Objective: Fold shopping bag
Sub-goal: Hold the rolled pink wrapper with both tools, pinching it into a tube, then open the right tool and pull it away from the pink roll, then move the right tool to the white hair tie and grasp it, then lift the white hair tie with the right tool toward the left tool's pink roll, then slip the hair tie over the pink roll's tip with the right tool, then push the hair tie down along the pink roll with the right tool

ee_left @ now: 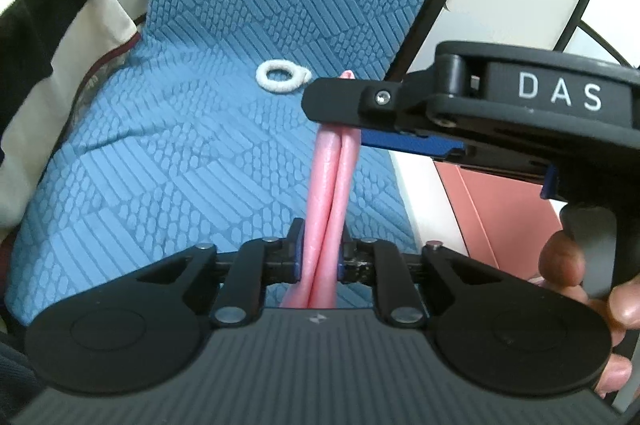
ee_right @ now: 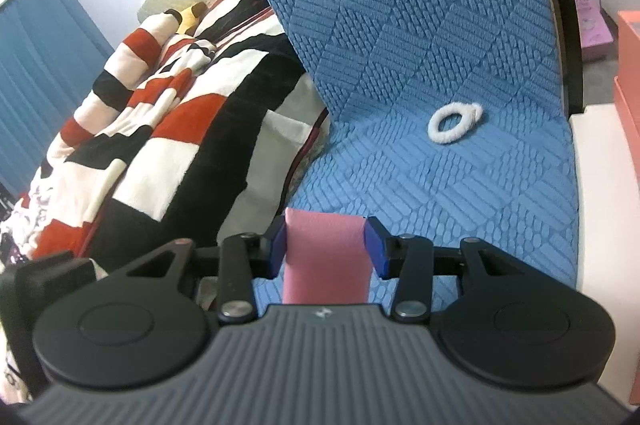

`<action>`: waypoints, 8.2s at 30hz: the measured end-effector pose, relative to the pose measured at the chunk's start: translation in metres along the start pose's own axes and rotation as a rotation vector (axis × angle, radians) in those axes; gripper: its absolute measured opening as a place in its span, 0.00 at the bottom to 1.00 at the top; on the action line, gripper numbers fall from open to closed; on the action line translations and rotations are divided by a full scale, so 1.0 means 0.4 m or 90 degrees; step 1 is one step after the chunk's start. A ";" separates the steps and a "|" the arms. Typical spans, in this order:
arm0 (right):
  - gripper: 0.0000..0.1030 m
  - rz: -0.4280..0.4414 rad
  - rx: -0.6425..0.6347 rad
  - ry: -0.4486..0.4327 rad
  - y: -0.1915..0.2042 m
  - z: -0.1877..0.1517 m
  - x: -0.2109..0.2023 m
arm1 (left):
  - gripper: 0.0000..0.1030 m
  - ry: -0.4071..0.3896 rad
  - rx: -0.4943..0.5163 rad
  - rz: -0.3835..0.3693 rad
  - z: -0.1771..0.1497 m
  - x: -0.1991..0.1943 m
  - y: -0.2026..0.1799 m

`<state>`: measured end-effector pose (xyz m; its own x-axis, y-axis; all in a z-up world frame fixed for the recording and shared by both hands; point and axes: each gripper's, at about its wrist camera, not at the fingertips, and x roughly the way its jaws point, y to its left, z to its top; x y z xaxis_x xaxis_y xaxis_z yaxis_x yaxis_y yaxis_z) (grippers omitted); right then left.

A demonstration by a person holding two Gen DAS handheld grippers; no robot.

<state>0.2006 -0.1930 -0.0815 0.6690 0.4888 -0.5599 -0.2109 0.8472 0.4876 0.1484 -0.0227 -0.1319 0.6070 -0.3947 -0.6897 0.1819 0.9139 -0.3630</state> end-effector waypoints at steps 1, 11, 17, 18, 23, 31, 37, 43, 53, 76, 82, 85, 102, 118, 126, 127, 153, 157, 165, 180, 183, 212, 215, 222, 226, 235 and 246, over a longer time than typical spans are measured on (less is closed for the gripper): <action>0.45 -0.005 -0.002 -0.005 0.004 0.001 -0.003 | 0.14 -0.001 0.003 0.000 0.004 -0.001 0.000; 0.49 -0.068 0.009 -0.080 -0.006 0.021 -0.045 | 0.13 0.000 0.012 0.036 0.046 0.025 0.022; 0.50 -0.144 0.005 -0.072 -0.041 0.039 -0.014 | 0.13 -0.003 -0.002 0.053 0.081 0.035 0.057; 0.50 -0.160 0.000 -0.067 -0.045 0.043 -0.004 | 0.13 -0.003 -0.003 0.057 0.088 0.037 0.062; 0.65 -0.218 -0.033 -0.048 -0.067 0.063 0.046 | 0.13 -0.010 0.002 0.077 0.113 0.048 0.077; 0.85 -0.279 -0.073 -0.011 -0.104 0.097 0.141 | 0.14 -0.004 -0.017 0.082 0.149 0.084 0.115; 0.85 -0.252 -0.058 0.019 -0.141 0.131 0.212 | 0.14 0.005 -0.025 0.081 0.156 0.107 0.131; 0.84 -0.246 -0.062 0.037 -0.181 0.169 0.303 | 0.14 0.009 -0.038 0.082 0.159 0.122 0.146; 0.55 -0.232 -0.039 0.049 -0.251 0.214 0.403 | 0.14 0.019 -0.037 0.087 0.157 0.142 0.150; 0.24 -0.276 -0.095 0.058 -0.279 0.226 0.483 | 0.14 0.006 -0.026 0.074 0.149 0.129 0.134; 0.23 -0.284 -0.087 0.045 -0.245 0.213 0.422 | 0.14 -0.003 -0.016 0.067 0.139 0.112 0.111; 0.23 -0.280 -0.076 0.039 -0.227 0.202 0.377 | 0.14 -0.011 -0.016 0.058 0.132 0.101 0.101; 0.24 -0.231 -0.063 -0.011 -0.084 0.099 0.129 | 0.14 -0.038 0.055 0.052 0.056 0.036 0.002; 0.24 -0.223 -0.079 -0.062 0.019 0.092 -0.007 | 0.14 -0.071 0.073 0.040 0.029 0.001 -0.022; 0.24 -0.210 -0.088 -0.081 0.087 0.132 -0.050 | 0.14 -0.089 0.065 0.028 0.038 -0.018 -0.021; 0.24 -0.207 -0.089 -0.082 0.094 0.139 -0.054 | 0.14 -0.090 0.064 0.027 0.039 -0.020 -0.020; 0.24 -0.175 -0.075 0.018 0.211 0.177 -0.005 | 0.14 -0.118 0.085 0.029 0.042 -0.043 -0.027; 0.25 -0.199 -0.053 0.041 0.196 0.177 0.009 | 0.14 -0.131 0.100 0.036 0.042 -0.051 -0.035; 0.28 -0.199 -0.023 0.048 0.178 0.178 0.000 | 0.14 -0.135 0.113 0.037 0.041 -0.056 -0.038; 0.32 -0.190 -0.062 0.003 0.198 0.183 -0.032 | 0.14 -0.139 0.148 0.055 0.037 -0.055 -0.054; 0.32 -0.178 -0.085 -0.003 0.215 0.192 -0.037 | 0.14 -0.136 0.159 0.060 0.035 -0.052 -0.057; 0.19 -0.133 0.151 0.153 0.079 0.201 -0.010 | 0.10 -0.172 0.381 0.206 -0.014 -0.032 -0.149; 0.19 -0.129 0.162 0.152 0.075 0.194 -0.022 | 0.10 -0.171 0.369 0.195 -0.009 -0.033 -0.141; 0.20 -0.119 0.162 0.150 0.092 0.185 -0.036 | 0.10 -0.190 0.385 0.201 -0.011 -0.041 -0.145; 0.21 -0.119 0.182 0.150 0.076 0.192 -0.028 | 0.10 -0.218 0.412 0.208 -0.020 -0.056 -0.156; 0.21 -0.111 0.211 0.154 0.051 0.199 -0.017 | 0.10 -0.254 0.455 0.222 -0.037 -0.072 -0.173; 0.20 -0.107 0.227 0.152 0.030 0.207 -0.001 | 0.09 -0.261 0.483 0.230 -0.045 -0.073 -0.181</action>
<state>0.2569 -0.2002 -0.0200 0.4811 0.4200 -0.7695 0.1726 0.8152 0.5528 0.1036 -0.0789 -0.0966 0.9247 -0.1421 -0.3531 0.2970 0.8496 0.4359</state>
